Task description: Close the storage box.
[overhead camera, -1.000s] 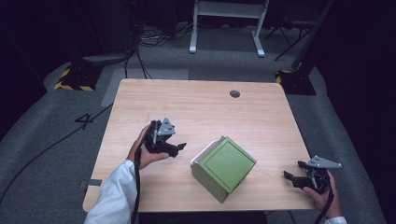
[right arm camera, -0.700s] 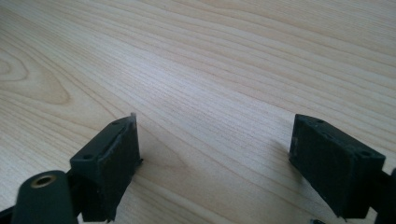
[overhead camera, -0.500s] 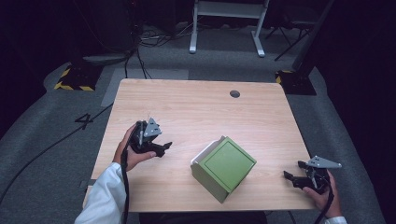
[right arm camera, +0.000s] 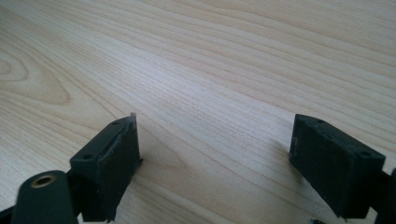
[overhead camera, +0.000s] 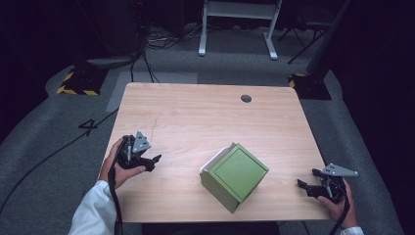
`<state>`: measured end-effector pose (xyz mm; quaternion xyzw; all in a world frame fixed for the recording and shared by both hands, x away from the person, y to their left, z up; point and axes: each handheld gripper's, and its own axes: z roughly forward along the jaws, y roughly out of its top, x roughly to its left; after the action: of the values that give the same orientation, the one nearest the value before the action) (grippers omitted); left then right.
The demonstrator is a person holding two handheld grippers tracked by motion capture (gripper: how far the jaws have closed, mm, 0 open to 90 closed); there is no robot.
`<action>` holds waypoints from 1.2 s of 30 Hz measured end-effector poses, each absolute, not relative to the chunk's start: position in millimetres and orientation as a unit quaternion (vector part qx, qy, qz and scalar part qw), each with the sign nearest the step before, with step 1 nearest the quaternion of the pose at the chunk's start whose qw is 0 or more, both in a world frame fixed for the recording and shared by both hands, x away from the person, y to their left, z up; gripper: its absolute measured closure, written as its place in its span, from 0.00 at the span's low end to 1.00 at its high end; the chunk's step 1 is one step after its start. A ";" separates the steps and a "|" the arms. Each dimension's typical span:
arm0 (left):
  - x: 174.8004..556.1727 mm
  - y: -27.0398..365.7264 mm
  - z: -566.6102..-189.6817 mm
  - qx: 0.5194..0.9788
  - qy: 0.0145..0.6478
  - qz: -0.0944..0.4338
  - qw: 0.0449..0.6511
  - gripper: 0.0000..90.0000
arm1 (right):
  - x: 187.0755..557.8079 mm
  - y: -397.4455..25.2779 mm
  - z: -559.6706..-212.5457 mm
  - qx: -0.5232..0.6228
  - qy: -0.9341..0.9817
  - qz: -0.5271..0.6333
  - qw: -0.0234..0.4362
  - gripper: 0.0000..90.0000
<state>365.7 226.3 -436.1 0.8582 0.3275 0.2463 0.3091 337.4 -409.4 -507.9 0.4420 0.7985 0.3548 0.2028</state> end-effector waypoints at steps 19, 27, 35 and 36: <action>332.6 267.4 -500.8 0.849 0.393 0.169 0.311 0.21 | 337.4 -409.4 -507.9 0.442 0.799 0.355 0.203 0.18; 327.6 275.7 -507.3 0.827 0.418 0.166 0.337 0.19 | 337.4 -409.5 -507.9 0.442 0.799 0.355 0.202 0.18; 327.6 275.7 -507.3 0.827 0.418 0.166 0.337 0.19 | 337.4 -409.4 -507.9 0.442 0.799 0.355 0.203 0.18; 327.6 275.7 -507.3 0.827 0.418 0.166 0.338 0.19 | 337.4 -409.4 -507.9 0.442 0.798 0.355 0.203 0.18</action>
<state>327.6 275.7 -507.3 0.8267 0.4185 0.1659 0.3376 337.4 -409.4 -507.9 0.4420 0.7984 0.3550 0.2026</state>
